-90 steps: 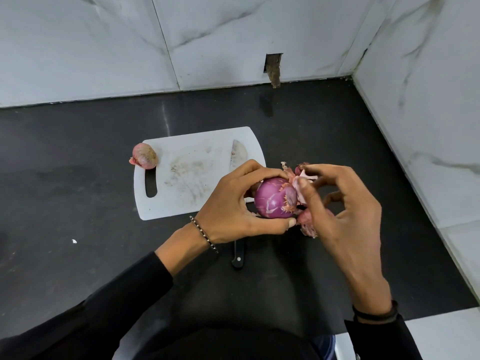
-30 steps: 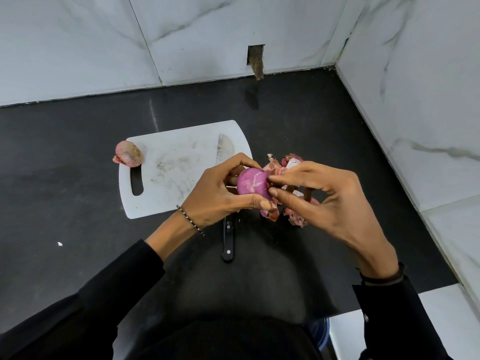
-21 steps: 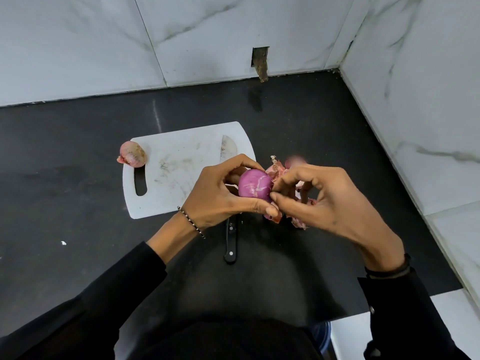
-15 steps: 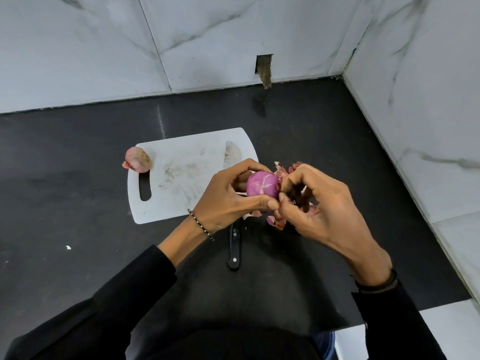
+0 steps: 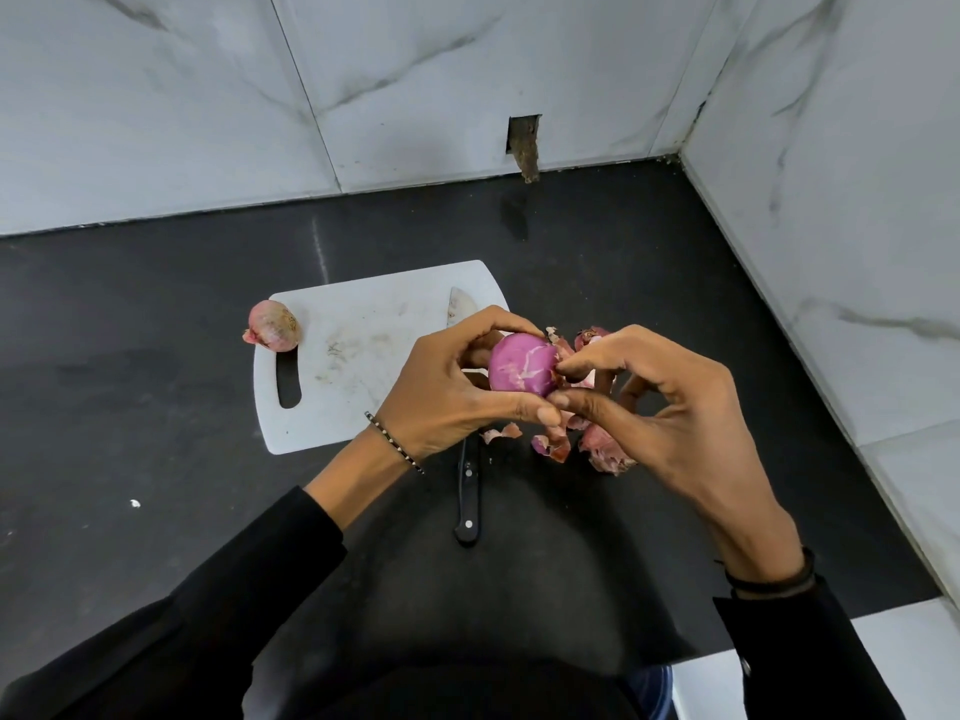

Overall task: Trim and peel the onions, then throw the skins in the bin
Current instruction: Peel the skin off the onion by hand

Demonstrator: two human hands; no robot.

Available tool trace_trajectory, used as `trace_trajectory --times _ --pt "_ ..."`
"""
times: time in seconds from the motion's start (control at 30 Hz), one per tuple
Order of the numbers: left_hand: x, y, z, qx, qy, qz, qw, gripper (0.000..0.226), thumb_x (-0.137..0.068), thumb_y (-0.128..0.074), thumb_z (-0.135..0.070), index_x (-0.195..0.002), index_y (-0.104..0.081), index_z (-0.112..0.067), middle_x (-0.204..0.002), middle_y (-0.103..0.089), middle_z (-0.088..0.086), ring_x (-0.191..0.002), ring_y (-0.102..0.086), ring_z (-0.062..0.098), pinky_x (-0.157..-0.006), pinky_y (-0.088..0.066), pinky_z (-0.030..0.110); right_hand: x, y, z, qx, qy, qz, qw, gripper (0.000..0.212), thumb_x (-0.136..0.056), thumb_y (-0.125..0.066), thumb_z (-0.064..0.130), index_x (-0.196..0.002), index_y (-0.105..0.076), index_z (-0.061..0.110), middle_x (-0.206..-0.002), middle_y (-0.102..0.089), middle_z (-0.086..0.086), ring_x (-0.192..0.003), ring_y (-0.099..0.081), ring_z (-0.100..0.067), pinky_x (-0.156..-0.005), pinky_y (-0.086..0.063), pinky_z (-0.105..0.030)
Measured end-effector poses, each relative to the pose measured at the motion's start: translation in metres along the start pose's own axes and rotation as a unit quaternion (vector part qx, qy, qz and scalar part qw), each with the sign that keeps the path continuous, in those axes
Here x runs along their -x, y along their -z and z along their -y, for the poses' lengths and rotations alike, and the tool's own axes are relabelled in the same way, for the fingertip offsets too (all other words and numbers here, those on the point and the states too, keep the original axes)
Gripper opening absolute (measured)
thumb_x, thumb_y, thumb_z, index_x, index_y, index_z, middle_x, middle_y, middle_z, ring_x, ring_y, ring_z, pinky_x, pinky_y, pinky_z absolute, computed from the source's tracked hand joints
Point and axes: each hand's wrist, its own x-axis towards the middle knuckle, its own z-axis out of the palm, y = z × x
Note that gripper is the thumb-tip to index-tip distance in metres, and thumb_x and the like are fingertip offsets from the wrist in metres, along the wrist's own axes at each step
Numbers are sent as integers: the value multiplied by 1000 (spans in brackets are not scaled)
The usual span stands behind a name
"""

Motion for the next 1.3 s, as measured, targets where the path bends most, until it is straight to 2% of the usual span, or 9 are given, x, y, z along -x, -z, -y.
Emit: trace_trajectory --times 0.2,0.43,0.63,0.73,0.83,0.97,1.13,1.23,1.3 --pt "3 3 -2 -48 7 -9 999 60 -57 -89 -37 -110 -64 -19 -104 -67 -2 -96 -65 22 -77 -60 36 -1 -4 0 -3 -6 7 1000 14 -84 -81 12 -97 -78 10 -94 -71 7 -90 -67 -15 -75 -45 -11" --pt "2 5 -2 -68 5 2 998 60 -58 -92 -28 -111 -64 -16 -104 -67 0 -95 -65 24 -76 -60 40 0 -6 0 -37 -30 -3 999 19 -83 -82 25 -96 -78 13 -94 -71 6 -90 -67 -19 -69 -46 -16" --pt "4 4 -2 -61 17 16 998 60 -55 -89 -43 -106 -66 -20 -100 -68 -2 -94 -65 23 -78 -59 38 -7 2 -3 -12 -59 83 995 15 -83 -83 12 -94 -75 18 -93 -68 11 -91 -66 -16 -72 -46 -13" --pt "6 3 3 -40 29 17 999 60 -56 -88 -45 -106 -66 -21 -99 -68 -2 -94 -66 24 -78 -58 33 -7 -2 -7 19 -56 117 991 15 -85 -81 14 -96 -72 21 -92 -66 15 -90 -65 -13 -71 -46 -15" --pt "8 2 8 -4 27 6 1000 59 -60 -85 -48 -108 -64 -21 -102 -67 -4 -98 -65 23 -78 -57 29 -4 -9 -6 -13 -63 74 995 13 -84 -81 22 -92 -72 17 -88 -65 14 -83 -64 -14 -66 -44 -14" --pt "8 3 11 24 28 2 999 62 -62 -84 -52 -110 -64 -18 -105 -66 -3 -101 -65 27 -80 -59 38 -3 -10 -2 -57 -66 -3 996 28 -78 -86 32 -99 -77 16 -90 -72 7 -80 -68 -19 -62 -50 -24" --pt "7 5 7 -5 27 -5 1000 64 -60 -82 -56 -110 -64 -20 -104 -67 -2 -98 -65 23 -77 -58 28 -4 -8 1 8 18 -2 1000 29 -87 -74 33 -109 -79 14 -102 -76 3 -96 -72 -11 -82 -58 -26" --pt "7 8 9 -36 31 -7 999 60 -61 -86 -43 -111 -64 -17 -105 -67 2 -98 -65 24 -79 -59 36 -6 -4 3 35 22 17 999 28 -89 -70 35 -107 -80 16 -100 -77 6 -94 -71 -6 -81 -56 -19" --pt "8 9 7 -54 35 -2 998 57 -62 -90 -33 -110 -64 -17 -104 -67 3 -96 -65 25 -79 -59 40 -8 -2 4 24 -17 43 999 18 -89 -76 27 -102 -81 17 -95 -75 10 -88 -71 -7 -73 -50 -12"
